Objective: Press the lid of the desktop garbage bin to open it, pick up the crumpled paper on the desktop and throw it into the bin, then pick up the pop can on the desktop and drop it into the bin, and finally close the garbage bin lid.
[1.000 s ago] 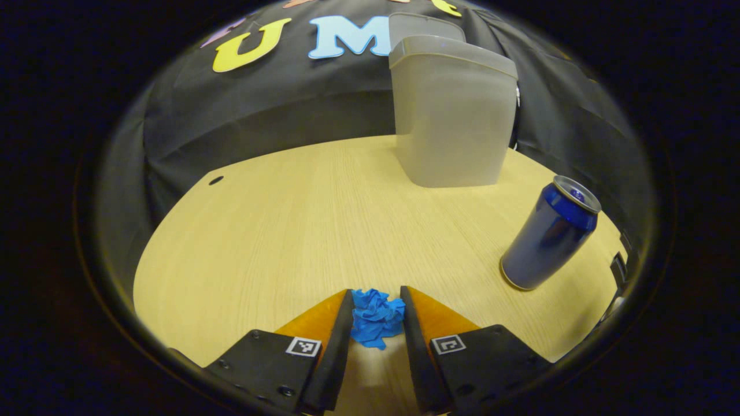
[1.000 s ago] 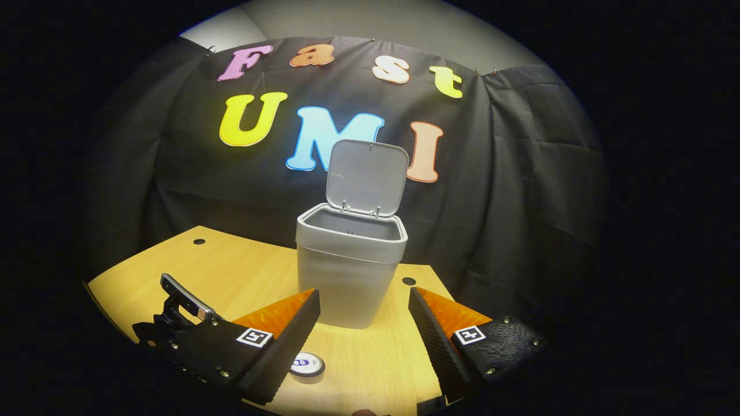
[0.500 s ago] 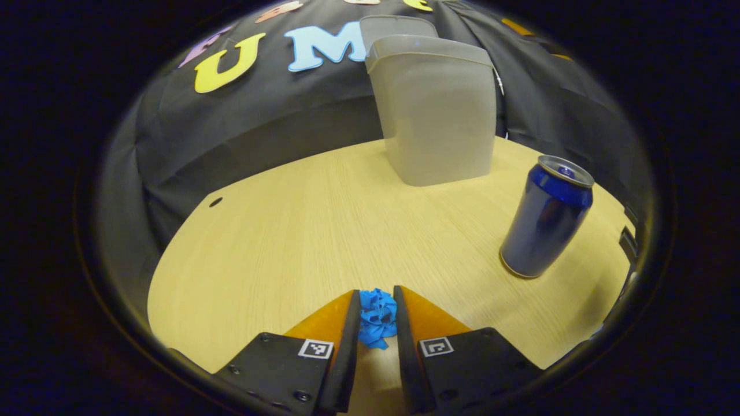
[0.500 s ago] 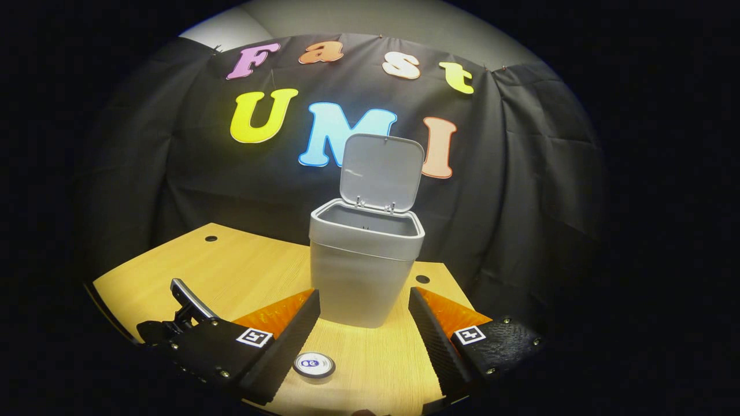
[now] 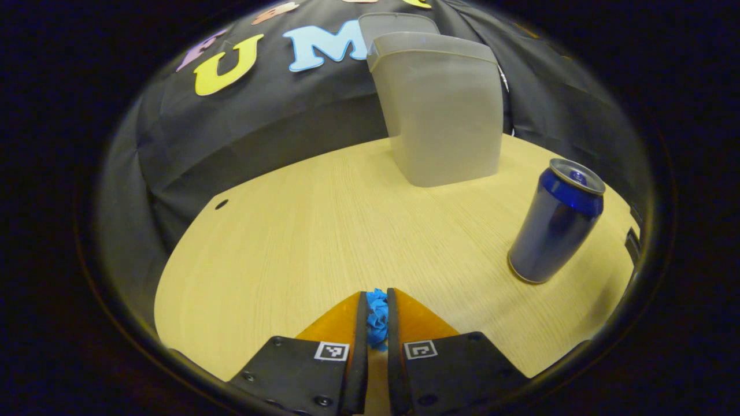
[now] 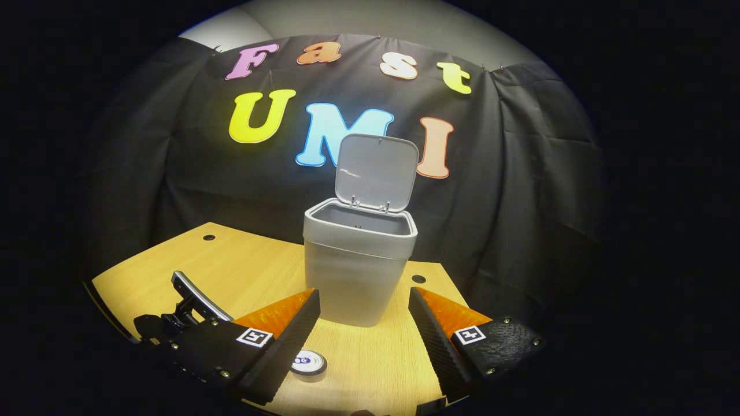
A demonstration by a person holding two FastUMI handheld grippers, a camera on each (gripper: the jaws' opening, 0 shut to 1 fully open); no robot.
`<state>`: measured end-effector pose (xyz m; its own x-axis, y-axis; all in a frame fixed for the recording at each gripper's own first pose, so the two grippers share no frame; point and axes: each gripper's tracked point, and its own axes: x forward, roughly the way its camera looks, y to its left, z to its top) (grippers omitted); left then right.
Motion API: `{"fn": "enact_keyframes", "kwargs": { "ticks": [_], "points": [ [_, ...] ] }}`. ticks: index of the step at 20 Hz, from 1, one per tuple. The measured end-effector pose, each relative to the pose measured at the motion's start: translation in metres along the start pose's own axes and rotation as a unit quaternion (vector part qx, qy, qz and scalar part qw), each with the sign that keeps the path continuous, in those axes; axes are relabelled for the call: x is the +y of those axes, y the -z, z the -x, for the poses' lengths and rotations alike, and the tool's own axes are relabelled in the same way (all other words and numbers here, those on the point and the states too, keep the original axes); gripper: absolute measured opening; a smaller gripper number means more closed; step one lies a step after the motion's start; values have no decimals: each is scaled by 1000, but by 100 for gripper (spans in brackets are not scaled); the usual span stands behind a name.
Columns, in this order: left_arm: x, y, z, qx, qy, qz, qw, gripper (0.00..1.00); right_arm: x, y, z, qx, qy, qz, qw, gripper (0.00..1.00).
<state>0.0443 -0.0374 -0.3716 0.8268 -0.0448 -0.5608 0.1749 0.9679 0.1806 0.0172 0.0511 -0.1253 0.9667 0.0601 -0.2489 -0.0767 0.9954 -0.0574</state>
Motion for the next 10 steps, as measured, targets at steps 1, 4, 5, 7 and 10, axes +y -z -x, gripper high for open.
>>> {"fn": "enact_keyframes", "kwargs": {
  "ticks": [1,4,5,7,10],
  "points": [
    [1,-1,1,1,-2,2,1000,29,-2,-1,0,-2,1,-2,1000,99],
    [5,-12,5,-4,-6,14,1000,21,-9,-4,-1,-8,5,-11,1000,99],
    [7,-19,9,-10,-8,18,1000,21,-11,-3,-3,-10,5,-15,1000,99],
    [9,-38,18,-28,-11,20,999,21,-15,-4,-4,-14,6,-20,1000,99],
    [10,-69,31,-56,-13,22,998,21,-22,-3,-5,-20,7,-29,999,99]
  ]
}}
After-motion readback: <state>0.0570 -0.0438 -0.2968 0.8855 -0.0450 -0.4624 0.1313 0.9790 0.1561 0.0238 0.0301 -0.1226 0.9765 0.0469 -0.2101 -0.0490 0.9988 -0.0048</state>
